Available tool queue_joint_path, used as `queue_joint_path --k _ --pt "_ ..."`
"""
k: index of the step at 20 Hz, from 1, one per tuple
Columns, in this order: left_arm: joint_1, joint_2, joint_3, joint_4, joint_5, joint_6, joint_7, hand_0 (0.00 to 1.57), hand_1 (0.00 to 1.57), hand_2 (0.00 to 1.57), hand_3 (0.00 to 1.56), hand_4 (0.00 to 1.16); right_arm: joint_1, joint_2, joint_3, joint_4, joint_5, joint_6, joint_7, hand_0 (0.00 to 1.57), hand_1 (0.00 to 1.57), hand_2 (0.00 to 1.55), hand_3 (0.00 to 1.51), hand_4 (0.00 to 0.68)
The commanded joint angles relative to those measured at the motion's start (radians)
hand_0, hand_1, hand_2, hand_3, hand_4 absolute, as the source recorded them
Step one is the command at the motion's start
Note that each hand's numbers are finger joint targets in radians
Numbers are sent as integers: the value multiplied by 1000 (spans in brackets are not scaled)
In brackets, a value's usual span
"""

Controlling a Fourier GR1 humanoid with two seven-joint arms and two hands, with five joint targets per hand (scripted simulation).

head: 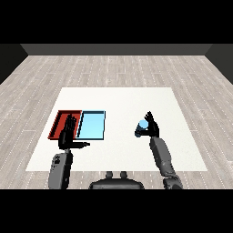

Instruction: Pick the blue can and put it in the blue box

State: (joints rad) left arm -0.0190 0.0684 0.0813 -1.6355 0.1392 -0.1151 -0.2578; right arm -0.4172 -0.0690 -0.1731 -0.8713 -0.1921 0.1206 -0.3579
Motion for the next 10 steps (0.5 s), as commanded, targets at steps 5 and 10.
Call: queue_joint_path --k 5,10 --pt "17 -25 -25 7 -41 20 -25 0 0 0 0 0 -165 -8 -28 217 -8 -10 -36 0 0 0 0 0" --pt "4 22 18 -102 22 10 98 0 0 0 0 0 -116 40 -33 219 3 -106 -105 0 0 153 221 0"
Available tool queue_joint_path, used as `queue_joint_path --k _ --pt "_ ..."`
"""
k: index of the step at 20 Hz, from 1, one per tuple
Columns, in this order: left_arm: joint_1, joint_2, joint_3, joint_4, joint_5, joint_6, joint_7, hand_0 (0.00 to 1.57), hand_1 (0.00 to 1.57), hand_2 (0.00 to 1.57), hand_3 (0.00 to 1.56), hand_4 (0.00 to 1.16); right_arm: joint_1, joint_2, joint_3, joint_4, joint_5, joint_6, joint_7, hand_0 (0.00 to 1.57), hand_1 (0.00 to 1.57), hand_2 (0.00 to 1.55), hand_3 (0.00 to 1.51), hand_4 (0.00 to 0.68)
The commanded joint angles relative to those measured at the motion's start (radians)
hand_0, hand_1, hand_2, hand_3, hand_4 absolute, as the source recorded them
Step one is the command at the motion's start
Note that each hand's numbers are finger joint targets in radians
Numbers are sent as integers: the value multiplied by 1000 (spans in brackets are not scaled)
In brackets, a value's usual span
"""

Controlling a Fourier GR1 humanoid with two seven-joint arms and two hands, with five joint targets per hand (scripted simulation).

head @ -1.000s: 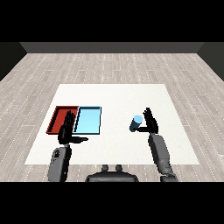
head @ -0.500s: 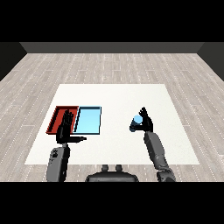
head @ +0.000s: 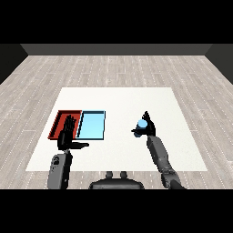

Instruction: Pick the blue can and put it in the blue box

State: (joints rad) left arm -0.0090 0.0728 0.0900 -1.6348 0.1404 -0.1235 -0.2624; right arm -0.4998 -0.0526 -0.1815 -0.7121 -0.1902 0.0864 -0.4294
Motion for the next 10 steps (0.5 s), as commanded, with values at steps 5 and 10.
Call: queue_joint_path --k 5,10 --pt "-1 -5 -10 -16 1 3 30 0 0 0 0 0 -99 -23 -32 94 23 -139 -26 1502 1502 1479 1429 599" --pt "25 2 2 -27 21 -22 4 0 0 0 0 0 -70 19 24 87 68 -168 -64 1533 1533 1487 1454 597"
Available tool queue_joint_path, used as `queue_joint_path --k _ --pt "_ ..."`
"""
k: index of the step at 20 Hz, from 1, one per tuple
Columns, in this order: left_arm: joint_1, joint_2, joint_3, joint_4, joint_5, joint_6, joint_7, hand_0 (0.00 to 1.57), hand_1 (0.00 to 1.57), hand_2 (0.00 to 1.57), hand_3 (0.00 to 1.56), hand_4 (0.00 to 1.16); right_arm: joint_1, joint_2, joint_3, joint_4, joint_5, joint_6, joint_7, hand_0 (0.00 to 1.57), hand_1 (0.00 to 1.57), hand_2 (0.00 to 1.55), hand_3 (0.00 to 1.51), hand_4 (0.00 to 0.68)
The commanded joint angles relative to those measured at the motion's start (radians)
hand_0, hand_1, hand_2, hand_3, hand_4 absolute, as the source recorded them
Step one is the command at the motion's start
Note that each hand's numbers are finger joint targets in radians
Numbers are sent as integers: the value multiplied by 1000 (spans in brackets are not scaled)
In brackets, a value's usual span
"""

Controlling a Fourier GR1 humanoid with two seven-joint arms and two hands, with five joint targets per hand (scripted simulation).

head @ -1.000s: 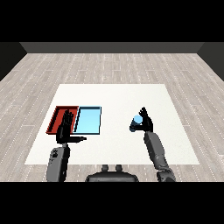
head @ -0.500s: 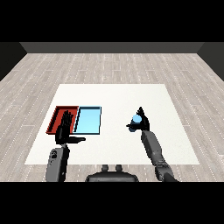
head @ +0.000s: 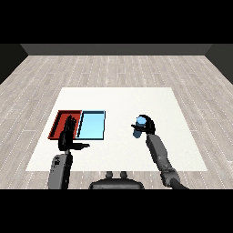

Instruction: Pick the blue can and put it in the blue box

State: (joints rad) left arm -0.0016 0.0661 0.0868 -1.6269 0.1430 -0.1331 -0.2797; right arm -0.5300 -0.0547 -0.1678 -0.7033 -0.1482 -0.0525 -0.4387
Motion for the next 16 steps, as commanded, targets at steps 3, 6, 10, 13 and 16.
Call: queue_joint_path --k 3,6,10,13,16 --pt "48 34 17 -59 21 -32 26 0 0 0 0 0 17 13 63 -65 48 -65 71 1500 1500 1469 1434 596" --pt "70 -5 -28 -11 -42 -10 -47 0 0 0 0 0 40 52 113 -220 57 -102 149 1481 1481 1472 1438 619" --pt "1 -18 -54 27 -77 19 -25 0 0 0 0 0 43 53 178 -408 70 -83 176 1496 1496 1487 1449 635" --pt "20 -26 -63 -10 -45 -1 1 0 0 0 0 0 -5 47 172 -413 80 -81 218 1422 1422 1462 1443 634" --pt "7 -64 -119 -39 -15 -1 110 0 0 0 0 0 18 54 211 -485 75 -83 221 1456 1456 1457 1437 634"
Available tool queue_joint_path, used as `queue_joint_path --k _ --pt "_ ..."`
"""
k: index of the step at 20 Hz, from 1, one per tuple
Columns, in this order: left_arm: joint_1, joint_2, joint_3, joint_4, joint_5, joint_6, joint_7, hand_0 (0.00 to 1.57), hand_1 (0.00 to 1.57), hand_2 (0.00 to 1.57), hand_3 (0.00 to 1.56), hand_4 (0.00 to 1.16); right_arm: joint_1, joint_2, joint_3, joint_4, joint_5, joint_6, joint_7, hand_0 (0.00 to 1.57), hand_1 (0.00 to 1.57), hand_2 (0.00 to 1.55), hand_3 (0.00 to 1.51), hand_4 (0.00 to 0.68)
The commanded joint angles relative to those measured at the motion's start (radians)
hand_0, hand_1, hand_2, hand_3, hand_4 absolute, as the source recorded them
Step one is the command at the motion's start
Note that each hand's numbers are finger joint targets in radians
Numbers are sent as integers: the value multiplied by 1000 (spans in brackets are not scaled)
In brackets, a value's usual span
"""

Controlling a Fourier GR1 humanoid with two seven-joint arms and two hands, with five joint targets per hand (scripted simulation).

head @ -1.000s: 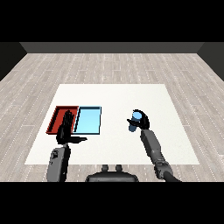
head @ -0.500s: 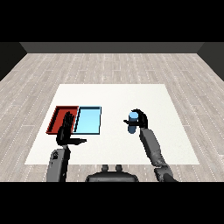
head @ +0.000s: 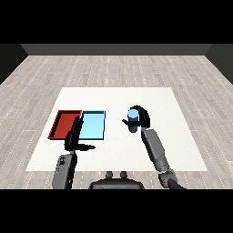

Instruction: Pick the blue can and put it in the blue box

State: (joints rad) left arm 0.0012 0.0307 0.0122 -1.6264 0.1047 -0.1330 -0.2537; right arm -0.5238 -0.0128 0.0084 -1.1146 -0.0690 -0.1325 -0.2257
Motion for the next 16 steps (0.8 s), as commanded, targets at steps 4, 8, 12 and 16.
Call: queue_joint_path --k 4,8,12,16 --pt "-37 -24 -28 27 21 -5 62 0 0 0 0 0 2 12 61 -74 -8 -20 9 1500 1500 1467 1442 636" --pt "-38 -30 -108 106 54 32 8 0 0 0 0 0 81 13 104 -176 -1 -33 40 1500 1500 1467 1442 636" --pt "-197 -30 -90 149 123 40 130 0 0 0 0 0 91 -15 106 -212 -25 -34 72 1493 1493 1468 1443 631" --pt "-151 -31 -196 74 99 126 194 0 0 0 0 0 92 12 143 -211 1 -60 67 1462 1462 1466 1439 626"
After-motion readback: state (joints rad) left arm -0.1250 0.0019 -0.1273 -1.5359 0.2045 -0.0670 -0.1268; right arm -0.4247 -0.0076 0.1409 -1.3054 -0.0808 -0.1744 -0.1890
